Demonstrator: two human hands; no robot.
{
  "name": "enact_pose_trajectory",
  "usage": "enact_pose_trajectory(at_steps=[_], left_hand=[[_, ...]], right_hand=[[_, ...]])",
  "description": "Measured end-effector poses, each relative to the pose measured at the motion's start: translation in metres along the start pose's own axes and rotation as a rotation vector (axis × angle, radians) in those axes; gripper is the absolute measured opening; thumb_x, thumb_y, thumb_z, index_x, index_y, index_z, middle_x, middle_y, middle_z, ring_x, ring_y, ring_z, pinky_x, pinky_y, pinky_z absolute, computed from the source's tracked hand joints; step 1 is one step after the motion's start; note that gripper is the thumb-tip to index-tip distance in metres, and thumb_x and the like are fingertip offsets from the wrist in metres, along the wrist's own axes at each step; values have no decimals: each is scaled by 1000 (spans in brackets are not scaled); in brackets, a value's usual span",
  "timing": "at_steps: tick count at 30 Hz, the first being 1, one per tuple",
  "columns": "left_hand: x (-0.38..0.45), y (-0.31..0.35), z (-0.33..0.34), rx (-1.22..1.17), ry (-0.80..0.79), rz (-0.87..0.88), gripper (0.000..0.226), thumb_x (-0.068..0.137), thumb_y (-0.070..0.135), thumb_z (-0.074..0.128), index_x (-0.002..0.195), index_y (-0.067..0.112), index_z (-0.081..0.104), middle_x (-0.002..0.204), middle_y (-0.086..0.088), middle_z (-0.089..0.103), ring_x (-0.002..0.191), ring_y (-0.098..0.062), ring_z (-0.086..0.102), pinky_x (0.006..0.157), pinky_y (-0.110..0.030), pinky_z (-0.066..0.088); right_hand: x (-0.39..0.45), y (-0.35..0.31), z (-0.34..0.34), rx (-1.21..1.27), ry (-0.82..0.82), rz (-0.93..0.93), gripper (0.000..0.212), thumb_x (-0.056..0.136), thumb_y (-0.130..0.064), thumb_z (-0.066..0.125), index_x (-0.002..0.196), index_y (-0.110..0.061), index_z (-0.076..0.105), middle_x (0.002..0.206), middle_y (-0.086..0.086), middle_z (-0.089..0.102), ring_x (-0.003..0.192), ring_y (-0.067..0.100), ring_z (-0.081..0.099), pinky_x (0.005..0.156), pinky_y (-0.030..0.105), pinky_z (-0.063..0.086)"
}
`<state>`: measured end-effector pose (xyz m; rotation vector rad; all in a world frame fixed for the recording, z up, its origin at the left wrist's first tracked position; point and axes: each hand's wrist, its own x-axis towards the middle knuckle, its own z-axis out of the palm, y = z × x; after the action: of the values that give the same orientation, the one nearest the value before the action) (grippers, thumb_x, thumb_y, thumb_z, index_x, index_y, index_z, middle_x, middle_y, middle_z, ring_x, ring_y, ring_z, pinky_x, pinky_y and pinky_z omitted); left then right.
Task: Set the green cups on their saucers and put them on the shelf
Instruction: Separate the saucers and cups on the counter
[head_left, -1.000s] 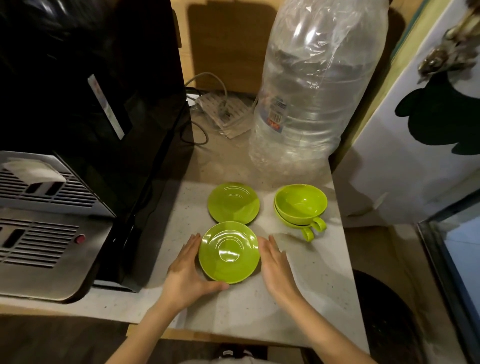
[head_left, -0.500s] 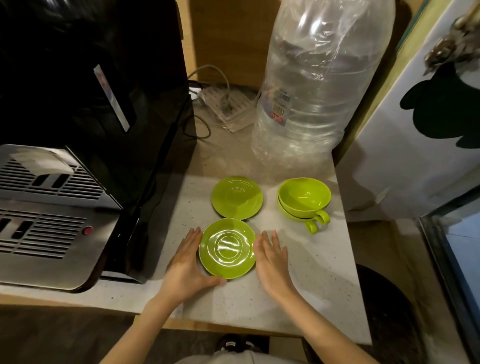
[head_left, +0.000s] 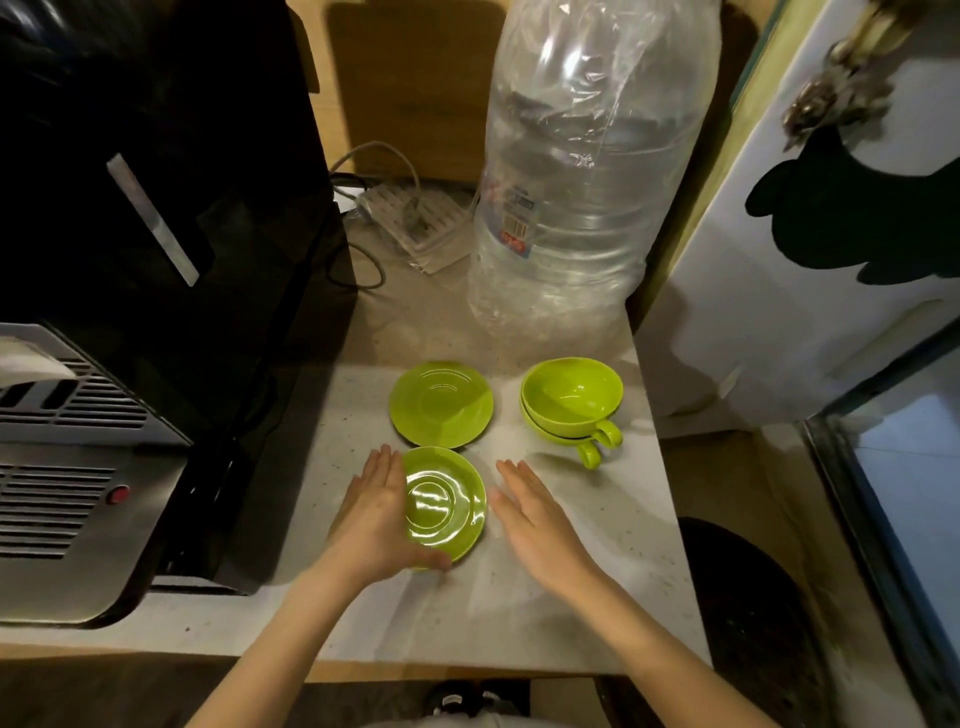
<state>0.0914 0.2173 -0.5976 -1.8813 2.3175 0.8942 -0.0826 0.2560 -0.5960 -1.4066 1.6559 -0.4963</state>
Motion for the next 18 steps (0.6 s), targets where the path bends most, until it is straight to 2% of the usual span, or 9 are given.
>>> enact_pose_trajectory(at_steps=[4,7,9,13,15,18], left_hand=[[5,13,5,34,7,63,135,49,60,75,144,7,-5,157,-9,-4,145,-21,-6,117,-40,3],[8,16,8,80,0,-3,141,45,69,70,144,8,-10,157,-12,-9,144,-25,-9,117,-44,2],[7,13,13,91,-4,-53,143,44,71,69,143,8,-12,156,-14,-13,144,-26,-13,117,-44,0],[1,10,20,68,31,-47,142,46,66,72,143,7,-14,156,-14,-13,144,-25,-13,117,-42,-2],[-1,10,19,55,56,-33,140,49,62,74,143,5,-13,156,-13,-10,144,-24,-11,117,-40,-1],[-2,9,20,40,57,-14,137,51,59,75,143,4,-11,156,-13,-8,144,-24,-9,116,-37,-1]], right_hand=[[-4,-1,-10,70,30,-51,47,98,-25,34,144,-18,29,156,0,22,145,9,14,113,19,10],[-2,1,-22,143,60,-51,45,97,-25,37,142,-19,34,153,-2,30,141,9,25,109,15,16],[0,4,-22,167,11,-20,47,97,-27,38,143,-18,33,152,-2,33,140,9,28,105,13,18],[0,6,-1,216,-126,27,51,96,-31,38,145,-18,29,152,-1,34,140,12,30,111,20,20],[0,4,8,224,-142,24,53,96,-34,38,146,-20,27,153,-2,31,141,12,28,116,27,21],[-2,3,12,184,-128,14,53,97,-34,36,146,-20,24,155,-2,26,142,11,24,115,25,18]])
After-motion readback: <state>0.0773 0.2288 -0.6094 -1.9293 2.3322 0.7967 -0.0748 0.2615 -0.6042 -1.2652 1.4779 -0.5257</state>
